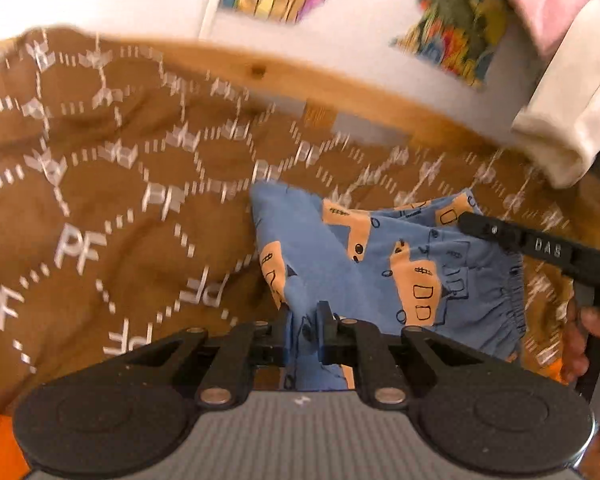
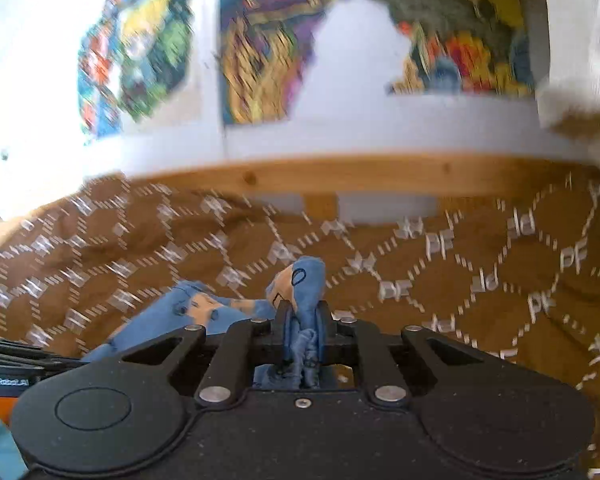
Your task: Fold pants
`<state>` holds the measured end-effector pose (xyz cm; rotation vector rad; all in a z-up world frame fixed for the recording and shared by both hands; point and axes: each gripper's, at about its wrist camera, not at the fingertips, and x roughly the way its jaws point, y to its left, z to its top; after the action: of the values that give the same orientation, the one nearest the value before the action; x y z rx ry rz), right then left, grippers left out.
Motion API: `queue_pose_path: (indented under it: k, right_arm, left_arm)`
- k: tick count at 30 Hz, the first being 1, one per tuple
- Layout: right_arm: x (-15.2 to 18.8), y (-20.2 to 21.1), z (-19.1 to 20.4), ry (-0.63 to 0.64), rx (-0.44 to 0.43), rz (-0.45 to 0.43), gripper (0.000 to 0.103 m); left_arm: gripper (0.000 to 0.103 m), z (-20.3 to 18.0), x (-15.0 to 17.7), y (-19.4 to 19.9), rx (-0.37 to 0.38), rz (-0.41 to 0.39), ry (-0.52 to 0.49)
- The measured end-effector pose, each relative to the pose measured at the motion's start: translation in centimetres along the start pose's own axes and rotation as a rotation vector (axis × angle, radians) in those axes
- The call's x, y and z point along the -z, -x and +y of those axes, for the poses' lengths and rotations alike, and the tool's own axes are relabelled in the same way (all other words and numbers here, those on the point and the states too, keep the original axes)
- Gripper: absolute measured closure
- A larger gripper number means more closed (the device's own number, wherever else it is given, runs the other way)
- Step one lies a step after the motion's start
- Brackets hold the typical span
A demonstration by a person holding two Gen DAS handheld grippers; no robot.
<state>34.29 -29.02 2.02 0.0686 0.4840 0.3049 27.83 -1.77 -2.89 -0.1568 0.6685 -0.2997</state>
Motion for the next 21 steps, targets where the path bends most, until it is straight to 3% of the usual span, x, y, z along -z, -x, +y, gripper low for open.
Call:
queue_pose_path:
  k: [3, 9, 10, 11, 13, 21]
  right_arm:
    - [1.8, -2.4, -1.7, -0.023, 0.063, 0.069, 0.089]
    - [2.6, -1.8, -2.9, -0.035, 0.083, 0.045, 0.071]
    - [2.6, -1.5, -2.7, -0.025, 0.090, 0.039, 0.067]
    - [2.5, -1.2, -2.4, -0.019, 0.096, 0.037, 0.060]
    - [2.4, -0.4, -1.9, -0.017, 0.096, 0.025, 0.052]
    - [2.0, 4.3, 0.5, -0.037, 0.091, -0.048, 0.016]
  left_arm:
    - [0.084, 0.8, 0.9, -1.0, -0.018, 0.034, 0.001]
    - [0.068, 1.2, 0.7, -0.1, -0.034, 0.031, -0.006]
    - [0.059, 1.2, 0.6, 0.1, -0.041, 0.030, -0.006]
    - [0.040, 1.2, 0.5, 0.5, -0.051, 0.025, -0.003]
    - [0.024, 1.1, 0.1, 1.6, -0.059, -0.004, 0.017]
    - [0.003, -0.3, -0.4, 5.8, -0.116, -0.075, 0.002]
